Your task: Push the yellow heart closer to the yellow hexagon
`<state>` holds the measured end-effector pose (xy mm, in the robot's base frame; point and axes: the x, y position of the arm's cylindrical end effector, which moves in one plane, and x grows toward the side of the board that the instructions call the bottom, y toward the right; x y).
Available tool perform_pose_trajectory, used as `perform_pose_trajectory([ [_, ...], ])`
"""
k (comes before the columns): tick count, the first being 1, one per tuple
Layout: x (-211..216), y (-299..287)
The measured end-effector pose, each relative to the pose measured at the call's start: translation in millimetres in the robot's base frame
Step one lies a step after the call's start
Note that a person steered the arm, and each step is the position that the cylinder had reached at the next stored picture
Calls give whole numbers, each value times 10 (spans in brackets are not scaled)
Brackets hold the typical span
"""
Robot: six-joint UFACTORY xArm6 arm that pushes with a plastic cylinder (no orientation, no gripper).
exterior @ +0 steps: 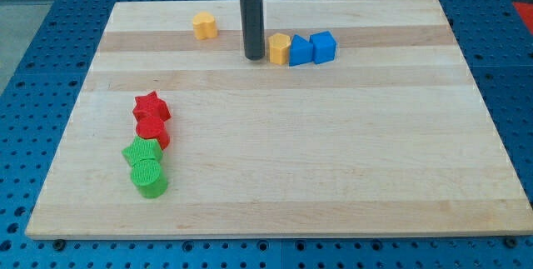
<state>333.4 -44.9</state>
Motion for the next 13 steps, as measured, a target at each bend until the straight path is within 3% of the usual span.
perform_pose_trajectory([
  [3, -887, -104],
  [6, -980, -1467],
  [8, -808, -1204],
  [13, -897, -678],
])
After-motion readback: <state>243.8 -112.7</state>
